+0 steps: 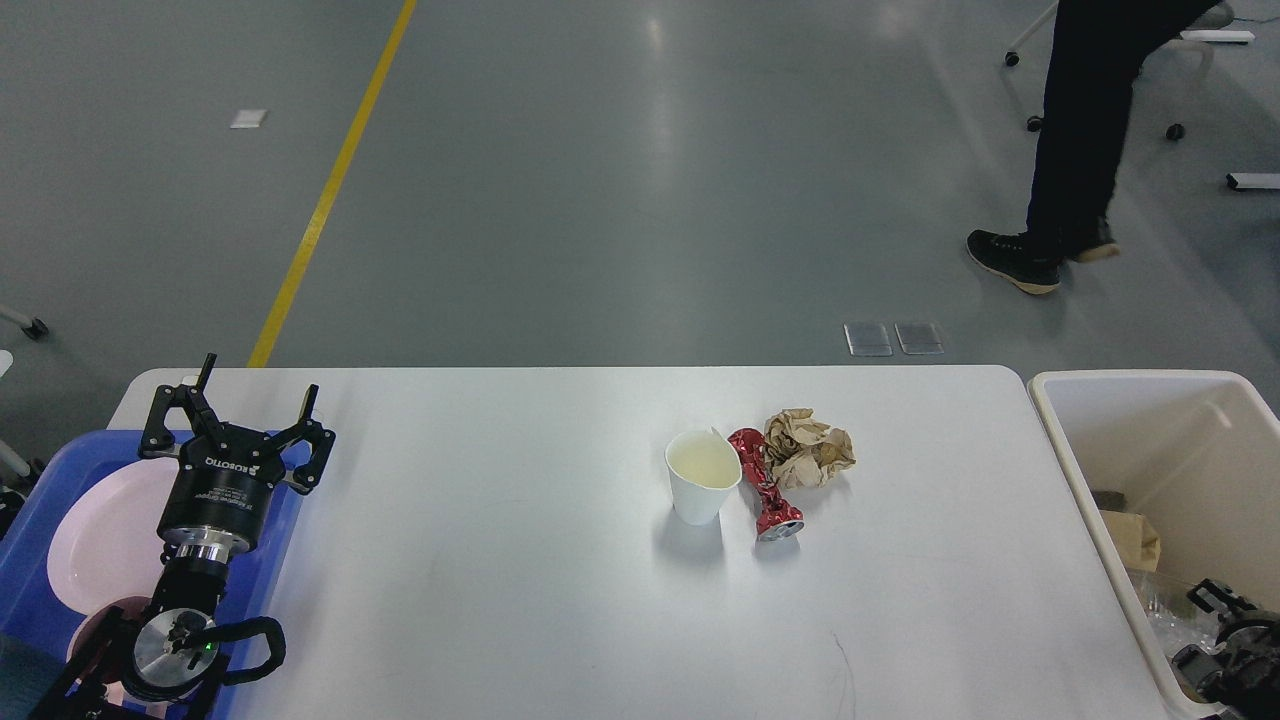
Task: Tidy desktop
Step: 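Raise the right gripper up away from the bin, then move the right gripper down to the crumpled brown paper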
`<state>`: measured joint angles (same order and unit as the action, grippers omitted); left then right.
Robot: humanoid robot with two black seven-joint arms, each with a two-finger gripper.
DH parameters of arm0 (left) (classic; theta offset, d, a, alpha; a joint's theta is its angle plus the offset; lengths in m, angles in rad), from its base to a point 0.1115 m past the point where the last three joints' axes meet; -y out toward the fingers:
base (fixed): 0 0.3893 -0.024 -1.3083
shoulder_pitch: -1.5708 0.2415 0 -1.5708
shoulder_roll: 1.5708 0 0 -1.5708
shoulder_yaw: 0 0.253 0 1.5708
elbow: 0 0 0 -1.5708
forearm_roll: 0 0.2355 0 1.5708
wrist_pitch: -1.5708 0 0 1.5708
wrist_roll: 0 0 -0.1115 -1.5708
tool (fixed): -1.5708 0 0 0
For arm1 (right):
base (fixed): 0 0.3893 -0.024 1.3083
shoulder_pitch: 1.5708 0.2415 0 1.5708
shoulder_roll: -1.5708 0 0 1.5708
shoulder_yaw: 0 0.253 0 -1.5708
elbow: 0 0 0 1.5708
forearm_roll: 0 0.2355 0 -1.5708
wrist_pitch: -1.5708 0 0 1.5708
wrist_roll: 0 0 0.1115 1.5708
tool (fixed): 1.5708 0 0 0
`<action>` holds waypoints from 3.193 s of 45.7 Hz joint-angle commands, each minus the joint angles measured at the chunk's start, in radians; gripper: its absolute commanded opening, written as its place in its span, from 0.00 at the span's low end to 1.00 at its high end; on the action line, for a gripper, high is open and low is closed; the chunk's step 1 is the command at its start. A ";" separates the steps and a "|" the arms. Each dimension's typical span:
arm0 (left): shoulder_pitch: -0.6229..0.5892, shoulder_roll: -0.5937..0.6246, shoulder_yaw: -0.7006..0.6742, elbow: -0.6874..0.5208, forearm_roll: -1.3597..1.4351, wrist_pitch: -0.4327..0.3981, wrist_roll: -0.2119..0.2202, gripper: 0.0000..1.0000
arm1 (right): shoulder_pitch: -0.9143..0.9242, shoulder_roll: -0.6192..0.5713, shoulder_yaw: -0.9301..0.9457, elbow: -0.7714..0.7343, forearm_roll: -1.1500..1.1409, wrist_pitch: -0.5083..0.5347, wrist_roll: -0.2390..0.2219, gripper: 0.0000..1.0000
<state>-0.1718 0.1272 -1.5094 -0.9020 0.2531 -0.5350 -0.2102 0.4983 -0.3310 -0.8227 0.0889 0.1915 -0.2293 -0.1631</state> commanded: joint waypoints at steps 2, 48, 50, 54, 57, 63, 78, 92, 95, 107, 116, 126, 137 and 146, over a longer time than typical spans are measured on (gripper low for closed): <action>0.000 0.000 0.000 0.000 0.000 0.000 0.000 0.96 | 0.052 -0.026 -0.013 0.034 -0.018 0.031 -0.003 1.00; 0.000 0.000 0.000 0.000 0.000 0.000 0.000 0.96 | 1.808 -0.108 -0.340 1.241 -0.370 1.189 -0.009 1.00; 0.000 0.000 0.000 0.000 0.000 0.001 0.000 0.96 | 1.881 -0.105 -0.352 1.301 -0.327 1.189 -0.010 1.00; 0.000 0.000 0.000 0.000 0.000 0.001 0.002 0.96 | 1.967 -0.088 -0.365 1.388 -0.279 1.189 -0.010 1.00; 0.000 0.000 0.000 0.000 0.000 0.000 0.000 0.96 | 2.011 -0.053 -0.381 1.446 -0.248 1.189 -0.010 1.00; 0.000 0.000 0.002 0.000 0.000 0.000 0.000 0.96 | 2.105 -0.033 -0.418 1.589 -0.196 1.138 -0.010 1.00; 0.000 0.000 0.000 0.000 0.000 0.000 0.002 0.96 | 2.142 0.024 -0.458 1.612 -0.156 1.098 -0.007 1.00; 0.000 0.000 0.000 0.000 0.000 0.001 0.002 0.96 | 2.100 0.044 -0.435 1.527 -0.156 1.091 -0.003 1.00; 0.000 0.000 0.000 0.000 0.000 0.000 0.000 0.96 | 2.045 0.052 -0.418 1.476 -0.156 1.067 -0.003 1.00; 0.000 0.000 0.000 0.000 0.000 0.000 0.000 0.96 | 1.780 0.085 -0.336 1.261 -0.159 0.932 -0.003 1.00; 0.000 0.000 0.000 0.000 0.000 0.000 0.000 0.96 | 1.470 0.177 -0.291 0.991 -0.162 0.825 -0.004 1.00; 0.000 0.000 0.000 0.000 0.000 0.000 0.000 0.96 | 1.119 0.263 -0.237 0.709 -0.168 0.657 -0.004 1.00; 0.000 0.000 0.000 0.000 0.000 0.000 0.000 0.96 | 0.884 0.363 -0.222 0.534 -0.178 0.476 -0.004 1.00; 0.000 0.000 0.000 0.000 0.000 0.000 0.000 0.96 | 0.700 0.435 -0.199 0.371 -0.179 0.361 -0.003 1.00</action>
<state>-0.1718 0.1273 -1.5095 -0.9020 0.2531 -0.5350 -0.2102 1.2718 0.0747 -1.0419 0.5236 0.0126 0.1776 -0.1660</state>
